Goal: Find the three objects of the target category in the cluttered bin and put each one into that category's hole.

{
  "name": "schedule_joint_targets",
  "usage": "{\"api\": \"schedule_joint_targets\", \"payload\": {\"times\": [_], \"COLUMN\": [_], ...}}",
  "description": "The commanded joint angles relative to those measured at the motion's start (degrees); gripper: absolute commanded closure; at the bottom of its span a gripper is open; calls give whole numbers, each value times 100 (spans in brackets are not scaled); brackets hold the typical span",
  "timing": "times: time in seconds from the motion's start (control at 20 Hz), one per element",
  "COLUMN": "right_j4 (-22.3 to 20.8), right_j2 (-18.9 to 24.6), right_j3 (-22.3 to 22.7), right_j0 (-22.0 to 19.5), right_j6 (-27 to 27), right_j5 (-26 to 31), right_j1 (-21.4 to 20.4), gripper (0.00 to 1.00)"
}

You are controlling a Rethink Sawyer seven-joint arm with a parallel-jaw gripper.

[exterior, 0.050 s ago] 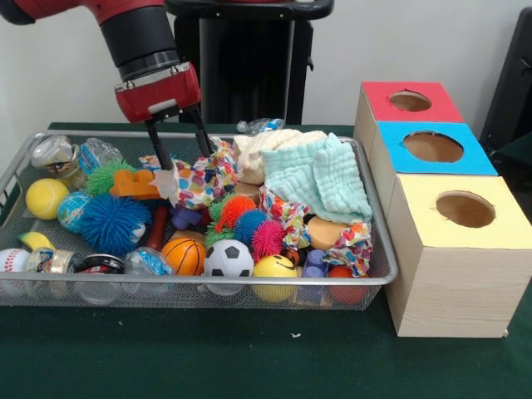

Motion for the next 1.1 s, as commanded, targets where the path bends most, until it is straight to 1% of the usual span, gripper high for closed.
{"api": "schedule_joint_targets", "payload": {"times": [0.05,0.4,0.75,0.8,0.9,1.05,1.1], "right_j4": [-59,14,-13,-27,12,103,148], "right_j2": [79,37,-76,-125,-234,-571,-620], "right_j3": [-269,-259,-247,-246,-183,-34,9], "right_j0": [84,107,238,295,474,895,1023], "right_j6": [4,221,332,339,418,591,601], "right_j5": [134,-26,-93,-62,62,432,531], "right_j1": [-33,0,-164,-257,-611,-1274,-1398], "gripper": [0,0,0,0,0,0,0]}}
